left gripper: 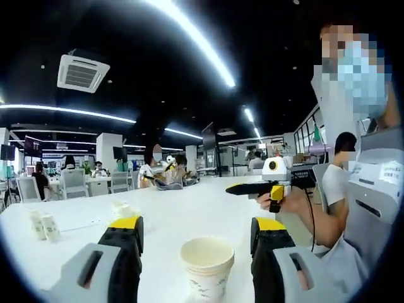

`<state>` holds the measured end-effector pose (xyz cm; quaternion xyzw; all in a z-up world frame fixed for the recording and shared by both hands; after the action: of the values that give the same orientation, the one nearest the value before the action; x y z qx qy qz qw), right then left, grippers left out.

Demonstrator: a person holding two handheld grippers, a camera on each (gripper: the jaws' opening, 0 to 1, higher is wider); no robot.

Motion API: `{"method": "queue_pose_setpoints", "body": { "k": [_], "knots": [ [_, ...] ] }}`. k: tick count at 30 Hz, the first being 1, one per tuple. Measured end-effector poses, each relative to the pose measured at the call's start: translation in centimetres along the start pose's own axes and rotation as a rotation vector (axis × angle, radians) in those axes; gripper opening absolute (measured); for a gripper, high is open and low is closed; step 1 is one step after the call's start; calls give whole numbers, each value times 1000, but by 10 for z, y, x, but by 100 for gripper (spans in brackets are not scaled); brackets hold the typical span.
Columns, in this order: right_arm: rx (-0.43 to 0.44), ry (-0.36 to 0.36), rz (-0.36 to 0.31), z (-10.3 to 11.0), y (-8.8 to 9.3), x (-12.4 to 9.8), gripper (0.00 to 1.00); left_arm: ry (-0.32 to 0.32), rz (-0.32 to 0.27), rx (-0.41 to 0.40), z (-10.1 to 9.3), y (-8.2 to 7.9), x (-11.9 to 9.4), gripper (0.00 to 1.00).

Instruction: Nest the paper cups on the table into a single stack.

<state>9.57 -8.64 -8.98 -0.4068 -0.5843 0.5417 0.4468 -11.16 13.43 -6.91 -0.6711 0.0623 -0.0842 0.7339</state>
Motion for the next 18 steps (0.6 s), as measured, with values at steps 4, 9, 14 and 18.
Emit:
{"method": "queue_pose_setpoints", "body": {
  "k": [4,9,14,18],
  "knots": [
    [-4,21,-3,-4,0,-1,74,-22,-16,0,3,-5,-11,73],
    [-8,39,0,-8,1,-1,73,-62,-16,22,7,-3,-22,72],
    [-14,50,14,-13,4,2,73,-67,-2,25,10,0,-27,72],
    [-14,57,11,-16,4,4,73,-81,-7,28,10,0,-33,71]
  ]
}}
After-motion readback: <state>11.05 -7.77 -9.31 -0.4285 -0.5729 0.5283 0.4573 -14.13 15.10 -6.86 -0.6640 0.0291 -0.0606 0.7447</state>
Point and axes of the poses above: the point that each gripper's makers call its tool centre point, and the gripper's own axes: x roughly forward along the fingers, z roughly to its left, y roughly out of its underside, the point moved 8 cm from there along -x, roughly backward along the fingers, and after that the axes turned 3 degrees about z, right-handed, at the moved point
